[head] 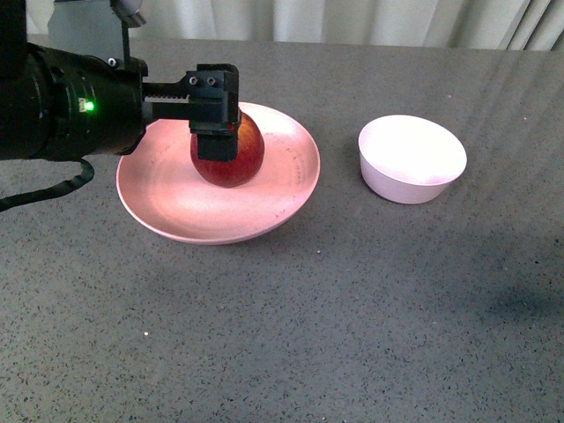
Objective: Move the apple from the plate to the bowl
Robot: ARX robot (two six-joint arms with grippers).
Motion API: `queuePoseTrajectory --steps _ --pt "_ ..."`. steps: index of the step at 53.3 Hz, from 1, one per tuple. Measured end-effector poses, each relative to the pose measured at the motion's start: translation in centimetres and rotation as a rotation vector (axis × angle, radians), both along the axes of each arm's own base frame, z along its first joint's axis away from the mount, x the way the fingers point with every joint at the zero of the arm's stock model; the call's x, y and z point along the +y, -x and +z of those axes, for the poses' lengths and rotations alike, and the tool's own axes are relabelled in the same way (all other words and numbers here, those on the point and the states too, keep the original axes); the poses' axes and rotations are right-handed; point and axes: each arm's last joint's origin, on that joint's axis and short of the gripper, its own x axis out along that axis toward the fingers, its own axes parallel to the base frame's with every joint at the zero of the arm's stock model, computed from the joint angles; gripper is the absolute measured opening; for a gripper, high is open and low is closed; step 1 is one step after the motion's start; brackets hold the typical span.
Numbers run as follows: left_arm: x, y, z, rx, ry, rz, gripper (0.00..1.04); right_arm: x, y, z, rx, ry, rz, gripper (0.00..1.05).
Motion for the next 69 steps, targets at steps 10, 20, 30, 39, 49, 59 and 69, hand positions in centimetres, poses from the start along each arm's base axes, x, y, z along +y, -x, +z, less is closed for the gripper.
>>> queuePoseTrajectory --steps 10,20,30,39,49,59,69 --pt "-0.8 -1.5 -0.6 0.013 -0.020 -0.009 0.96 0.0 0.0 0.0 0.000 0.000 0.000 0.96" --pt "-1.4 -2.6 -1.3 0.027 -0.045 -0.017 0.96 0.0 0.0 0.0 0.000 0.000 0.000 0.96" --pt "-2.0 -3.3 -2.1 0.042 -0.069 -0.025 0.96 0.0 0.0 0.0 0.000 0.000 0.000 0.96" --pt "-2.4 -4.0 -2.8 0.058 -0.095 -0.023 0.96 0.0 0.0 0.0 0.000 0.000 0.000 0.96" --pt "-2.9 -4.9 -3.8 0.078 -0.120 -0.017 0.96 0.0 0.0 0.0 0.000 0.000 0.000 0.96" --pt "-3.2 -5.1 -3.8 0.070 -0.129 -0.013 0.82 0.0 0.0 0.0 0.000 0.000 0.000 0.96" --pt "-3.4 -5.1 -3.8 0.067 -0.133 -0.016 0.79 0.0 0.0 0.0 0.000 0.000 0.000 0.96"
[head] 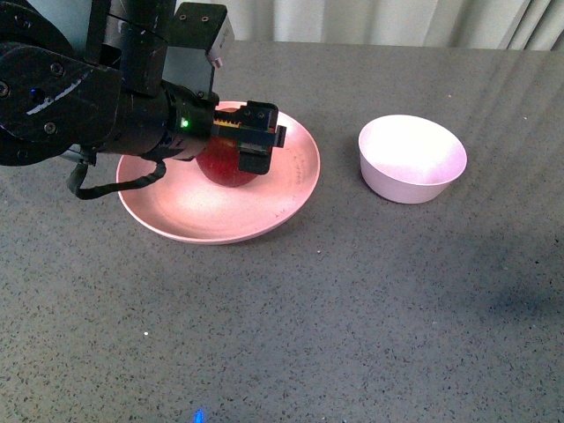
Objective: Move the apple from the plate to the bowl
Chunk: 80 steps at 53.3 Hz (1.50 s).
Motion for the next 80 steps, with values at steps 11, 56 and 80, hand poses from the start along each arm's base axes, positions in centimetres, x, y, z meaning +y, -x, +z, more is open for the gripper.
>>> queuePoseTrajectory --steps 11,56,80 --pt "-0.6 0.2 0.7 -0.004 0.004 -0.019 0.79 0.0 0.0 0.0 0.000 0.000 0.000 0.96" --pt "-13.1 0.6 5.6 -0.049 0.133 -0.264 0.79 0.0 0.0 0.0 0.000 0.000 0.000 0.96" --pt "-15.1 -0.5 3.5 -0.022 0.122 -0.288 0.79 0.0 0.0 0.0 0.000 0.000 0.001 0.96"
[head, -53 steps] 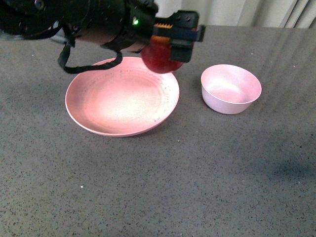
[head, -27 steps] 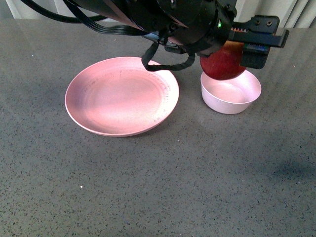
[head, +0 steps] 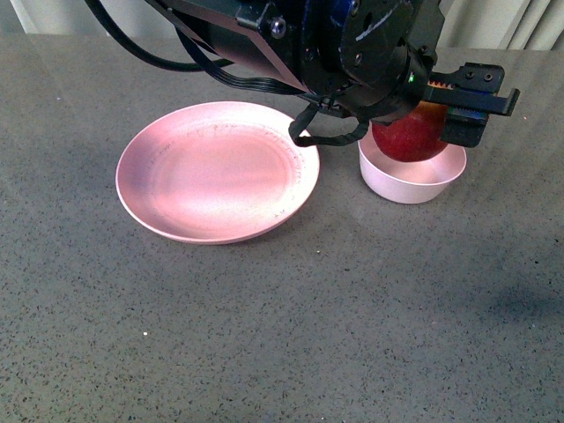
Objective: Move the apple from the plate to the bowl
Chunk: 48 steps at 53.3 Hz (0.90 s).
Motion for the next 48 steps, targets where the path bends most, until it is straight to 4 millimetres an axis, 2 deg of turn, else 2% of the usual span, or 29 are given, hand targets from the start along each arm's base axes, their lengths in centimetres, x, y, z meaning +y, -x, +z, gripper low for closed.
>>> queuePoseTrajectory --steps 13,23,28,29,42,48 --pt "-0.8 -0.4 -1.2 0.022 -0.011 -0.017 0.79 0.0 0.0 0.0 0.000 0.000 0.000 0.96" --pt "-1.2 -0.9 -1.4 0.023 -0.010 -0.016 0.79 0.0 0.0 0.0 0.000 0.000 0.000 0.96" --pt "-1.2 -0.8 -1.4 0.025 -0.011 -0.017 0.97 0.0 0.0 0.0 0.000 0.000 0.000 0.96" --pt "-1.2 -0.8 -1.4 0.024 -0.012 -0.018 0.98 0.0 0.0 0.0 0.000 0.000 0.000 0.96" --pt "-1.1 -0.9 -1.4 0.023 -0.008 -0.013 0.96 0.0 0.0 0.0 0.000 0.000 -0.001 0.96" --pt "-0.3 -0.6 -1.0 0.024 0.011 0.003 0.96 0.0 0.0 0.0 0.000 0.000 0.000 0.96"
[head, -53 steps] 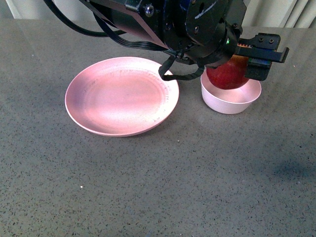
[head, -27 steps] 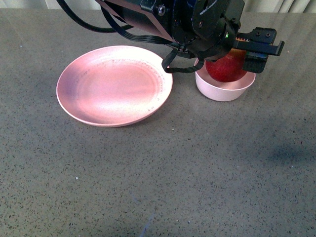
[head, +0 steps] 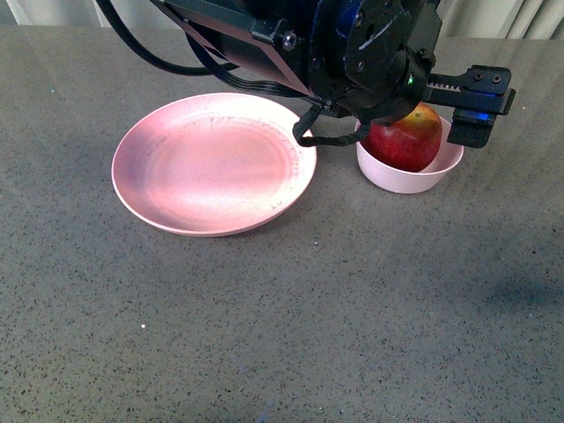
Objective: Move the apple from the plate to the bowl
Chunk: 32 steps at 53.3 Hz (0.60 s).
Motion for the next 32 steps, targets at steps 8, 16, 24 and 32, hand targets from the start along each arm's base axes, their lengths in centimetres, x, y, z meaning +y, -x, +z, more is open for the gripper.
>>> queuePoseTrajectory --steps 8,16,24,32 --pt "3.5 0.0 3.1 -0.019 0.086 0.079 0.96 0.0 0.0 0.0 0.000 0.000 0.000 0.96" --pt "10.3 -1.4 5.9 -0.054 0.137 0.236 0.96 0.0 0.0 0.0 0.000 0.000 0.000 0.96" --pt "15.9 -1.6 6.3 -0.046 0.139 0.361 0.96 0.0 0.0 0.0 0.000 0.000 0.000 0.96" --pt "20.8 0.9 7.0 -0.394 0.053 0.645 0.79 0.0 0.0 0.0 0.000 0.000 0.003 0.96"
